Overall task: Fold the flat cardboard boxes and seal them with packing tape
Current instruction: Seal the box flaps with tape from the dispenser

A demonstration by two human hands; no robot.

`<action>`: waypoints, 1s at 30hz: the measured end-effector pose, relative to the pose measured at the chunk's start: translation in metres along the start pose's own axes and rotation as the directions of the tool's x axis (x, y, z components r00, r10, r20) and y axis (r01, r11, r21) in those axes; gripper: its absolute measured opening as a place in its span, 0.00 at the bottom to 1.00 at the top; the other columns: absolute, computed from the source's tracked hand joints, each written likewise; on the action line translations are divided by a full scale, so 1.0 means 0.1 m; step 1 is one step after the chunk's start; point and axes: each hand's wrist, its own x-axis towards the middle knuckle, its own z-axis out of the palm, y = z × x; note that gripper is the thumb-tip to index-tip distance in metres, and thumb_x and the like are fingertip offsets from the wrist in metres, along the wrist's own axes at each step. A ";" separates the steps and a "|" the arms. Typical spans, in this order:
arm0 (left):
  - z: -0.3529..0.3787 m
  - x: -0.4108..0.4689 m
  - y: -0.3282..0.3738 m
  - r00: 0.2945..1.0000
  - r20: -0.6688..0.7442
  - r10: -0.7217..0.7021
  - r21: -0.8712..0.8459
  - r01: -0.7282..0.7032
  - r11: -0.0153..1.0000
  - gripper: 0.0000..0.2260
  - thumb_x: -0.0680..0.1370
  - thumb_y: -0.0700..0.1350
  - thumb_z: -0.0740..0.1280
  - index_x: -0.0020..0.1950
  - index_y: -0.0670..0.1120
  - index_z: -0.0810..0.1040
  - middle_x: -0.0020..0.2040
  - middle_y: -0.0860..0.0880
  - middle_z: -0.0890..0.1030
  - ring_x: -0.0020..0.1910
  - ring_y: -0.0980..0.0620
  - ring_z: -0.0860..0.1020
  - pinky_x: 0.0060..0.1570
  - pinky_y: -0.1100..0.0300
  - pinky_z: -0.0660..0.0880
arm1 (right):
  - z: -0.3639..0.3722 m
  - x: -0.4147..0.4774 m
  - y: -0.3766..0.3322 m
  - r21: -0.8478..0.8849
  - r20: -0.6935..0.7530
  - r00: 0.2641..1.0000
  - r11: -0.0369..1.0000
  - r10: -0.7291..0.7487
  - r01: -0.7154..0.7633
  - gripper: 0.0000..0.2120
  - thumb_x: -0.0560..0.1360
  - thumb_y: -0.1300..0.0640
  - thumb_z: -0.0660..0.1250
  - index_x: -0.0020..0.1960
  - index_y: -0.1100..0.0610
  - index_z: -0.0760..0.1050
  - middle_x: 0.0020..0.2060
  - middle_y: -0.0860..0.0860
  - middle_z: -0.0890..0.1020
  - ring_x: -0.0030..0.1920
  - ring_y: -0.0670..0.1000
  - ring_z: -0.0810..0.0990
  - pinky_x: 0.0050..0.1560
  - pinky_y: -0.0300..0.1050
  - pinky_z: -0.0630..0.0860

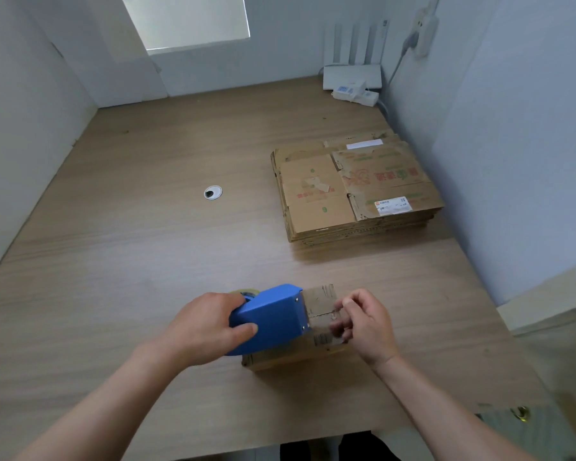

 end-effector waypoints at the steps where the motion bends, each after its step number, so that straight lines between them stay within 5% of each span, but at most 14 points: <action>1: -0.01 0.03 0.05 0.999 0.027 -0.020 0.024 0.019 1.000 0.11 0.75 0.55 0.67 0.39 0.51 0.71 0.36 0.53 0.77 0.35 0.52 0.74 0.35 0.55 0.69 | 0.01 0.02 0.02 0.025 -0.035 0.999 0.999 0.031 -0.030 0.09 0.81 0.63 0.61 0.43 0.62 0.75 0.34 0.54 0.82 0.32 0.52 0.81 0.27 0.39 0.73; 6: 0.02 0.11 0.23 0.987 0.146 -0.060 0.144 0.039 0.989 0.10 0.76 0.58 0.66 0.47 0.52 0.74 0.39 0.55 0.74 0.41 0.51 0.74 0.39 0.56 0.70 | 0.06 0.09 0.11 0.130 -0.151 0.977 0.983 0.151 -0.131 0.13 0.77 0.69 0.62 0.35 0.61 0.74 0.24 0.52 0.74 0.24 0.49 0.69 0.26 0.42 0.69; 16: 0.09 0.06 0.29 0.985 0.138 -0.108 0.105 0.094 0.990 0.11 0.76 0.57 0.67 0.47 0.51 0.73 0.41 0.53 0.76 0.41 0.50 0.75 0.39 0.55 0.70 | 0.10 0.22 0.26 0.002 -0.166 0.968 0.981 0.190 -0.193 0.15 0.79 0.64 0.66 0.34 0.57 0.77 0.25 0.49 0.77 0.27 0.48 0.73 0.29 0.44 0.71; 18: 0.09 0.06 0.30 0.984 0.138 -0.110 0.108 0.095 0.990 0.11 0.76 0.57 0.67 0.46 0.51 0.73 0.41 0.53 0.76 0.41 0.50 0.75 0.40 0.55 0.71 | 0.16 0.22 0.28 -0.015 -0.192 0.958 0.976 0.211 -0.217 0.04 0.78 0.59 0.68 0.47 0.56 0.81 0.38 0.51 0.83 0.39 0.51 0.81 0.40 0.53 0.80; 20: 0.10 0.07 0.31 0.984 0.135 -0.114 0.110 0.099 0.989 0.11 0.76 0.57 0.67 0.45 0.51 0.72 0.41 0.53 0.76 0.41 0.50 0.74 0.40 0.55 0.71 | 0.21 0.25 0.27 -0.104 -0.253 0.936 0.955 0.243 -0.276 0.21 0.76 0.55 0.68 0.68 0.54 0.72 0.57 0.53 0.81 0.55 0.56 0.80 0.56 0.53 0.79; 22: 0.11 0.05 0.31 0.985 0.130 -0.115 0.105 0.102 0.989 0.10 0.75 0.57 0.67 0.44 0.52 0.71 0.41 0.54 0.76 0.40 0.51 0.74 0.38 0.56 0.70 | 0.21 0.23 0.17 -0.280 -0.308 0.927 0.911 0.213 -0.302 0.29 0.77 0.55 0.67 0.76 0.52 0.62 0.65 0.54 0.77 0.62 0.59 0.77 0.58 0.48 0.74; 26: 0.12 0.05 0.33 0.987 0.124 -0.104 0.093 0.093 0.991 0.10 0.75 0.57 0.67 0.43 0.53 0.71 0.41 0.54 0.75 0.40 0.52 0.74 0.37 0.56 0.69 | 0.15 0.17 0.08 -0.469 -0.342 0.940 0.867 -0.001 -0.170 0.21 0.82 0.52 0.62 0.73 0.52 0.66 0.64 0.53 0.75 0.51 0.51 0.76 0.43 0.43 0.69; 30: 0.13 0.03 0.34 0.986 0.137 -0.094 0.095 0.082 0.992 0.10 0.76 0.57 0.67 0.47 0.53 0.73 0.42 0.54 0.75 0.41 0.53 0.74 0.37 0.57 0.69 | 0.28 0.13 0.25 -0.473 -0.093 0.990 0.880 -0.104 0.048 0.15 0.83 0.45 0.57 0.62 0.49 0.78 0.53 0.46 0.82 0.52 0.46 0.79 0.49 0.43 0.74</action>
